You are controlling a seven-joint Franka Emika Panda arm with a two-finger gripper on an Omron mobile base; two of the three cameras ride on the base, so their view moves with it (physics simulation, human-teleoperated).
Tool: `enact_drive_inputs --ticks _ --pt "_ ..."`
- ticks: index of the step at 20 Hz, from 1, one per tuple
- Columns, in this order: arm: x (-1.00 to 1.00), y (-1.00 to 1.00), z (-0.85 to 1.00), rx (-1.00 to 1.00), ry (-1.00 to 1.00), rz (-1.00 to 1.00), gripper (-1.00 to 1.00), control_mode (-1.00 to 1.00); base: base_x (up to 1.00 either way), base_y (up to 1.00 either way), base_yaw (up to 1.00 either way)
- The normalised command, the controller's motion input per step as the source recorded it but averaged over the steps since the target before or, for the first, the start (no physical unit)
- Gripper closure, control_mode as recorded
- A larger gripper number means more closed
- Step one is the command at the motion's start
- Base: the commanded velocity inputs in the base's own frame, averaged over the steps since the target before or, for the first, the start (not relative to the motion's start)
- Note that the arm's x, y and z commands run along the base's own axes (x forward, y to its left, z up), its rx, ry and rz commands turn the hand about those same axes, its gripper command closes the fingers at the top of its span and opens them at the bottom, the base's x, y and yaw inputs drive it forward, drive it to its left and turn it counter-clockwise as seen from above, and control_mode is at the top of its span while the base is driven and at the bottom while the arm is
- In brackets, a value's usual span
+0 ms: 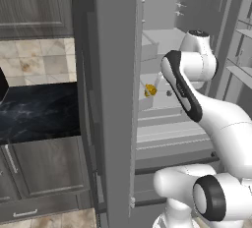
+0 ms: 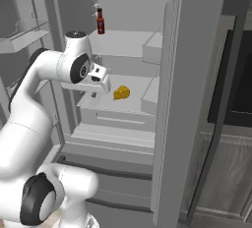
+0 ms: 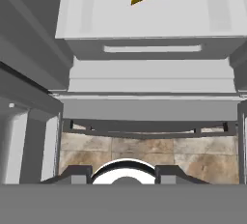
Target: Pick the cheese from the fridge and the cheese grater from the cabinet and place them next to the salad bowl.
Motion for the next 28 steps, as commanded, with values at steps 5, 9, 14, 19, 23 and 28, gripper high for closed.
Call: enact_drive_inputs --ticks 5,9,14,19,23,28 --pt "0.00 0.00 -0.08 0.00 0.00 -0.07 -1.00 -1.00 0.00 0.00 0.00" --pt "-0.01 0.00 -0.32 0.00 0.00 -0.11 -1.00 -1.00 0.00 0.00 0.00" --pt "0.00 0.00 -0.61 0.00 0.01 -0.17 -1.00 -1.00 0.00 0.00 0.00" --pt "0.03 -0.05 -0.35 -0.01 -0.09 -0.18 -1.00 -1.00 0.00 0.00 0.00" --pt "0.19 0.01 0.00 0.00 -0.14 -0.02 -1.00 -1.00 0.00 0.00 0.00" --pt "0.08 0.00 0.11 -0.05 -0.33 0.00 -1.00 -1.00 0.00 0.00 0.00"
